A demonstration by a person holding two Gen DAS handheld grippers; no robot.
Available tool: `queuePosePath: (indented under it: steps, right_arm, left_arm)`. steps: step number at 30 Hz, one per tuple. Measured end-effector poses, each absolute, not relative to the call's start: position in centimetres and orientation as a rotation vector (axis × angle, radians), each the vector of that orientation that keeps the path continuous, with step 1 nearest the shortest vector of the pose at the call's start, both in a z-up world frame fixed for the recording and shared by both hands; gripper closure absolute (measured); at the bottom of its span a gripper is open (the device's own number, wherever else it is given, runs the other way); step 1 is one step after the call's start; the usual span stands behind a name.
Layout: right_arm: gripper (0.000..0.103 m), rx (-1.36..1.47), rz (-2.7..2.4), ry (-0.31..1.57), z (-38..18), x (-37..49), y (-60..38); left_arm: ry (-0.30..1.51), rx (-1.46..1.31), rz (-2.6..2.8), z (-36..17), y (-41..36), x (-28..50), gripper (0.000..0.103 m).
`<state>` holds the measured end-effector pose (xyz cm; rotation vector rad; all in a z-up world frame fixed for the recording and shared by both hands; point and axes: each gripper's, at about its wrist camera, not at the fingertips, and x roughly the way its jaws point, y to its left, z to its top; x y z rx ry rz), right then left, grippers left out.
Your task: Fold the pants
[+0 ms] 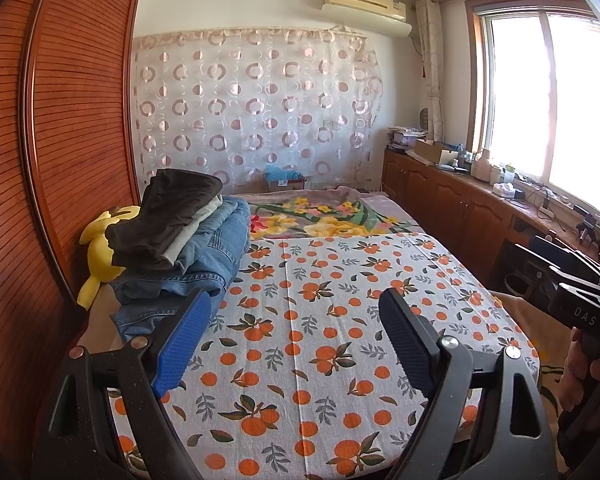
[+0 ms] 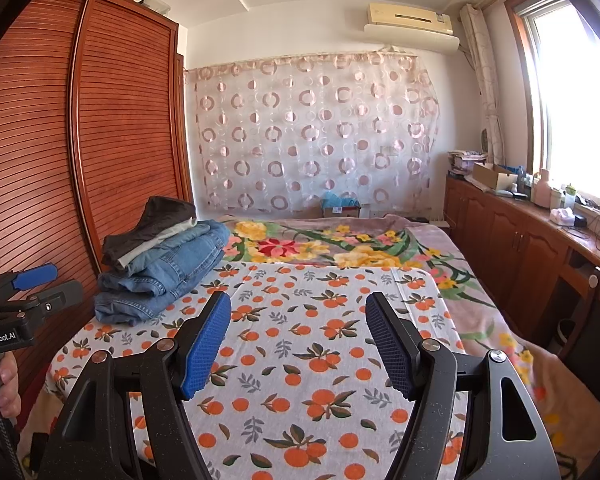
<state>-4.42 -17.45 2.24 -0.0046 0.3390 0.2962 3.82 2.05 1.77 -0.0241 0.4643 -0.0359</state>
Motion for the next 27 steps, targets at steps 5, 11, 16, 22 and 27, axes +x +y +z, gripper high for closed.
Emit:
queuePosePath:
  steps: [5,11,16,22,27]
  right_arm:
    - [0.031,-0.005,0.297,0.339,2.13,-4.46,-17.46]
    - [0.031,-0.005,0.297,0.338,2.12,-4.46,-17.47]
    - [0.031,-0.005,0.297,0.339,2.14,-4.43,-17.49]
    - [0.031,-0.005,0.297,0.339,2.15,-4.45,-17.48]
    - [0.031,-0.004,0.297,0.338,2.14,-4.46,-17.49]
  left_arm:
    - [0.464,-0.024,-0.036,1.77,2.05,3.8,0.017]
    - [0.464,-0.024,-0.037,1.77,2.05,3.77,0.017]
    - [0.463,-0.024,-0.036,1.77,2.04,3.75,0.017]
    - [0.463,-0.025,-0.036,1.78,2.05,3.72,0.017]
    - [0.462,-0.025,-0.037,1.77,2.05,3.7,0.017]
